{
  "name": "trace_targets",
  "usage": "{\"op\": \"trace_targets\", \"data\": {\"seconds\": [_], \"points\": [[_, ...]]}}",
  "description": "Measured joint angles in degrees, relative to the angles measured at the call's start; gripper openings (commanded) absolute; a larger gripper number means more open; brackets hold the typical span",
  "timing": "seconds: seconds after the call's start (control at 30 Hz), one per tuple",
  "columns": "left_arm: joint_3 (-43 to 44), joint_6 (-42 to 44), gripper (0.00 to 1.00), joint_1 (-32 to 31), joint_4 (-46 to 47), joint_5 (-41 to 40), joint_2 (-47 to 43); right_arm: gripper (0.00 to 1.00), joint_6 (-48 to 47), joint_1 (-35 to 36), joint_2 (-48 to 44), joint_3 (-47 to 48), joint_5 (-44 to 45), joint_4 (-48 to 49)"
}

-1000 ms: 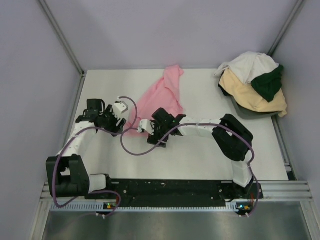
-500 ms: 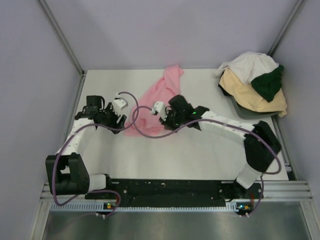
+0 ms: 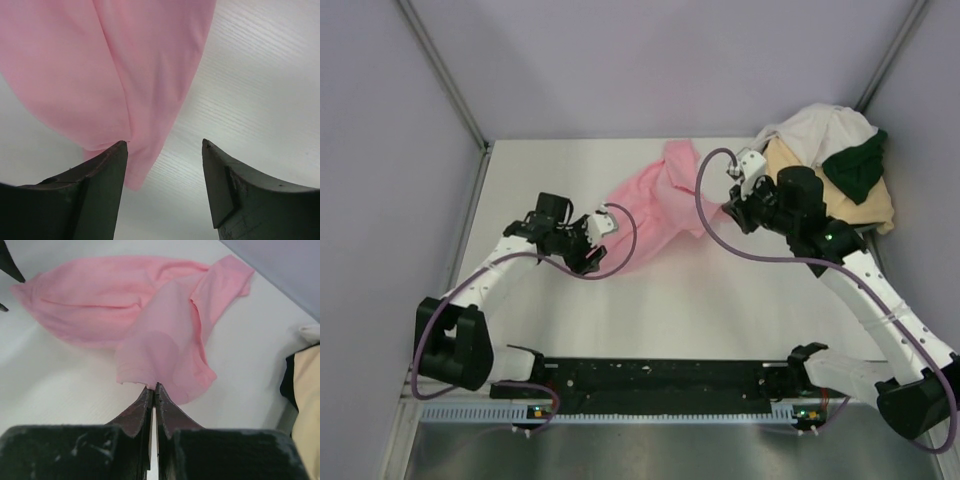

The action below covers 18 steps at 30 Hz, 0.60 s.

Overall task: Fold and stack the t-shirts
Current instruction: Flatten out the tshirt

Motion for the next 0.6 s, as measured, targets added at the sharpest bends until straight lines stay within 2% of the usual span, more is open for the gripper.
{"op": "trace_targets", "data": {"seconds": [0.13, 0.27, 0.4, 0.6], "points": [[-0.94, 4.96, 0.63, -1.01, -0.96, -1.66, 1.84, 0.00, 0.68, -3.13, -0.83, -1.97, 0.81, -2.45], [-4.74, 11.39, 0.62, -2.58, -1.79, -4.98, 2.12, 0.00, 1.38, -3.32, -0.83, -2.29, 1.03, -3.63], [-10.29, 14.29, 0.59, -4.74, 1.16, -12.72, 2.99, 0.00, 1.75, -3.34, -0.83, -2.29, 1.03, -3.78], [-11.52, 14.56, 0.55, -4.76, 9.22, -20.96, 5.53, 0.00, 1.77, -3.34, -0.83, -2.29, 0.87, -4.04]]}}
